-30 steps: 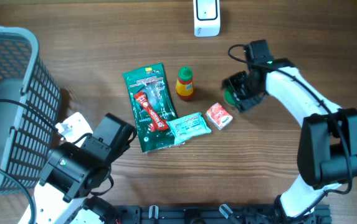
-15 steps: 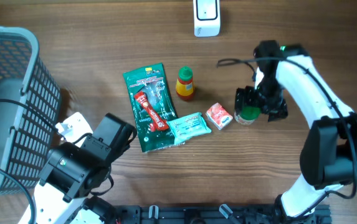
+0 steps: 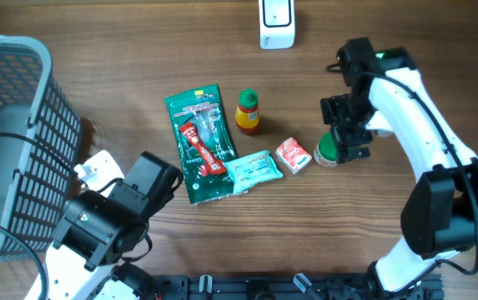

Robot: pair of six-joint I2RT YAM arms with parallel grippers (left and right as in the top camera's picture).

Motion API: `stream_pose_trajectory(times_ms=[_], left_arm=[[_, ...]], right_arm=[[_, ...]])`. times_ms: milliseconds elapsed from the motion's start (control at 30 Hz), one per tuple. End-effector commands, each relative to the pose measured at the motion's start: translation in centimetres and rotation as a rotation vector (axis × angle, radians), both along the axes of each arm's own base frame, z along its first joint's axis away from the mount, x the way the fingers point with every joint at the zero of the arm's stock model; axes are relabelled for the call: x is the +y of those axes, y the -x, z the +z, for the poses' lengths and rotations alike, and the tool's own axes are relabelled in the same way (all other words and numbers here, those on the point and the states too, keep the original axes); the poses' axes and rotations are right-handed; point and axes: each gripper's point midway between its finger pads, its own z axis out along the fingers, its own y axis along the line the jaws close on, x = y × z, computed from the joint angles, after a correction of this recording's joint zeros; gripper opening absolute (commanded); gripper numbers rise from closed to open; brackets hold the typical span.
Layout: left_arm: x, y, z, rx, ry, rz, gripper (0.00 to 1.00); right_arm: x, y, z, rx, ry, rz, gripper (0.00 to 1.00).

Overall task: Scan the item barcode
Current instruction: 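Lower the right gripper and grasp the green-lidded jar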

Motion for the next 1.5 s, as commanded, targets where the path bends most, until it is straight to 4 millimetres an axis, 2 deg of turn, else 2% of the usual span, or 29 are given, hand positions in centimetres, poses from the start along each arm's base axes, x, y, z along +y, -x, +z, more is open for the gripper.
stream_pose_trajectory(times_ms=[0,100,133,167,333,367,400,467,533,600,667,700,767,833,900,933,1000,1033,1100,1167,1333,1433,1467], left_arm=[[0.2,0.0,0.2,-0.008,-0.003,0.006,1.0],[0.2,0.0,0.2,-0.009,-0.003,0.006,1.0],[0.2,0.0,0.2,-0.008,-0.003,0.006,1.0],[0.2,0.0,0.2,-0.008,-0.003,0.006,1.0],[0.2,0.0,0.2,-0.008,-0.002,0.006,1.0],[0.2,0.0,0.2,-0.008,-0.003,0.006,1.0],[0.2,0.0,0.2,-0.009,-0.003,0.006,1.0],[0.2,0.0,0.2,-0.009,-0.003,0.006,1.0],[0.2,0.0,0.2,-0.008,-0.003,0.006,1.0],[0.2,0.0,0.2,-0.009,-0.003,0.006,1.0],[0.2,0.0,0.2,-0.008,-0.003,0.006,1.0],[0.2,0.0,0.2,-0.008,-0.003,0.006,1.0],[0.2,0.0,0.2,-0.008,-0.003,0.006,1.0],[0.2,0.0,0.2,-0.008,-0.003,0.006,1.0],[0.2,0.0,0.2,-0.009,-0.003,0.006,1.0],[0.2,0.0,0.2,-0.009,-0.003,0.006,1.0],[0.2,0.0,0.2,-0.008,-0.003,0.006,1.0],[0.2,0.0,0.2,-0.008,-0.002,0.006,1.0],[0.2,0.0,0.2,-0.008,-0.003,0.006,1.0],[0.2,0.0,0.2,-0.008,-0.003,0.006,1.0],[0.2,0.0,0.2,-0.008,-0.002,0.006,1.0],[0.2,0.0,0.2,-0.008,-0.003,0.006,1.0],[0.2,0.0,0.2,-0.008,-0.003,0.006,1.0]], right_arm=[[-0.4,0.4,-2.2,0.003,0.047,-0.149,1.0],[-1.0,0.0,-3.5,-0.031,0.076,-0.136,0.99],[-1.4,0.2,-3.7,-0.027,0.095,-0.134,0.93],[-1.8,0.6,-3.9,-0.015,0.118,-0.118,0.82],[-2.0,0.4,-4.1,-0.033,0.116,0.045,0.63],[-2.0,0.1,-4.1,-0.049,0.11,0.116,0.58],[-1.9,-0.4,-4.1,-0.077,0.094,0.261,0.57],[-1.8,-1.2,-4.0,-0.123,0.063,0.622,0.57],[-1.8,-1.0,-3.5,-0.122,0.033,0.918,0.57],[-1.9,-0.5,-2.7,-0.101,0.006,1.1,0.59],[-1.8,-0.7,-2.2,-0.107,-0.006,1.21,0.67],[-1.8,-0.9,-2.0,-0.118,-0.007,1.267,0.74],[-1.7,-1.3,-1.4,-0.132,-0.009,1.326,0.78],[-1.2,-1.6,-0.1,-0.15,-0.027,1.324,0.82],[-0.6,-1.9,2.0,-0.179,-0.052,1.313,0.98],[-0.3,-2.0,2.9,-0.187,-0.062,1.272,1.0],[0.1,-1.8,4.0,-0.184,-0.074,1.116,1.0],[0.0,-1.5,4.1,-0.16,-0.067,0.955,1.0],[-0.3,-1.3,3.8,-0.119,-0.028,0.7,1.0],[-0.8,-1.2,3.4,-0.099,0.011,0.561,1.0],[-1.3,-1.3,1.6,-0.092,0.044,0.537,1.0],[-1.6,-0.3,-1.3,-0.063,0.044,0.531,1.0],[-1.7,-0.5,-2.2,-0.077,0.045,0.526,1.0]])
